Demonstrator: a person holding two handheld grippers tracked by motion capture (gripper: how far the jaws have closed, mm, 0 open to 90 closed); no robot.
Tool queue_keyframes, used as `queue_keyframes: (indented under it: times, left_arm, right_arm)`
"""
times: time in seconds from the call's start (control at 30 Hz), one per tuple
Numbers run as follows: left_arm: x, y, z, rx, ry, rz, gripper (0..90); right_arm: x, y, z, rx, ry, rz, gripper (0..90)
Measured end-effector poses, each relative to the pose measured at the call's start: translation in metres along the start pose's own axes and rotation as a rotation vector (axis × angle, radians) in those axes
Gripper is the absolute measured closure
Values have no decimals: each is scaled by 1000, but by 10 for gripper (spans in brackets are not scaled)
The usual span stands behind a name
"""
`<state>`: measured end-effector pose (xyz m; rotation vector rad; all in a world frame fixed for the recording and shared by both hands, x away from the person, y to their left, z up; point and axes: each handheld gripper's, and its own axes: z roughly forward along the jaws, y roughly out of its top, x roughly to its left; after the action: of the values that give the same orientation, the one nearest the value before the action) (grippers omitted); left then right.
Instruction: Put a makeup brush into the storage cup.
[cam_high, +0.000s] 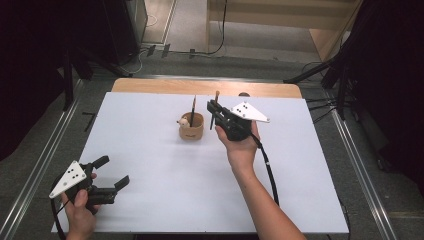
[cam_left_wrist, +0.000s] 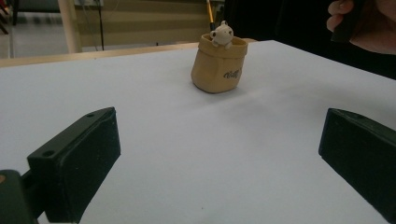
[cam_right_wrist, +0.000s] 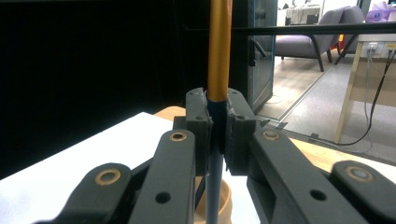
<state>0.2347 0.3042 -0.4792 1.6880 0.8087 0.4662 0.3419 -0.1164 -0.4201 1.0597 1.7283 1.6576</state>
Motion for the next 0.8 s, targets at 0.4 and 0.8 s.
queue_keyframes:
  times: [0.4,0.8]
  left_arm:
    - [2,-1,-2,-7,11,-7,0]
    - [3,-1,-1,8,5,-8,0]
  right_arm:
    - [5,1,30,15,21,-3,843]
    - [5,-10,51,11,33,-20,843]
